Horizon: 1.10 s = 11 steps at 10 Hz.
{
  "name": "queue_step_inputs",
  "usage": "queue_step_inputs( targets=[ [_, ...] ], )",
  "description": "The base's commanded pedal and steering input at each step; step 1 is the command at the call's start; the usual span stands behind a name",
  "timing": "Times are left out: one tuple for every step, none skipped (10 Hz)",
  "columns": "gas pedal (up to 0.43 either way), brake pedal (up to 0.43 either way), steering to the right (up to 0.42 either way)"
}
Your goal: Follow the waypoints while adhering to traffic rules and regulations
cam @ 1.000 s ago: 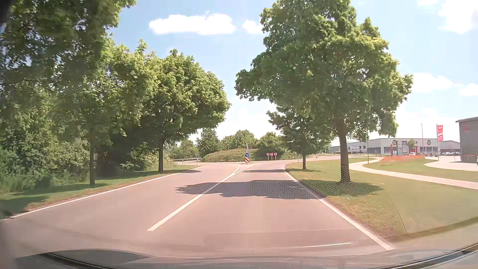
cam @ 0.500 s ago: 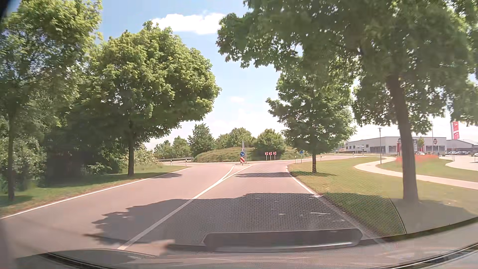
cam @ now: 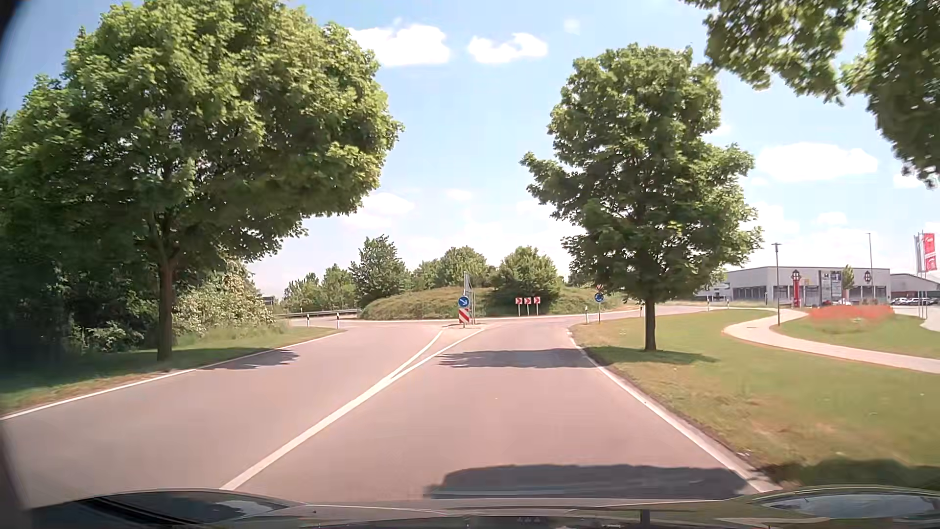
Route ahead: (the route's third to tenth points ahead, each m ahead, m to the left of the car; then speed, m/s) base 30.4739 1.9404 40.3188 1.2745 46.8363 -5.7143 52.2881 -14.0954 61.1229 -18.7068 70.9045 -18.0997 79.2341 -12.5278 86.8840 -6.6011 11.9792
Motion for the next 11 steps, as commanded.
queue_step_inputs(
  targets=[
    [0.0,0.012,0.01],
    [0.0,0.061,0.011],
    [0.0,0.116,0.012],
    [0.0,0.128,0.013],
    [0.0,0.146,0.013],
    [0.0,0.152,0.013],
    [0.0,0.152,0.013],
    [0.0,0.152,0.013],
    [0.0,0.159,0.013],
    [0.0,0.165,0.013],
    [0.0,0.165,0.013]
  ],
)
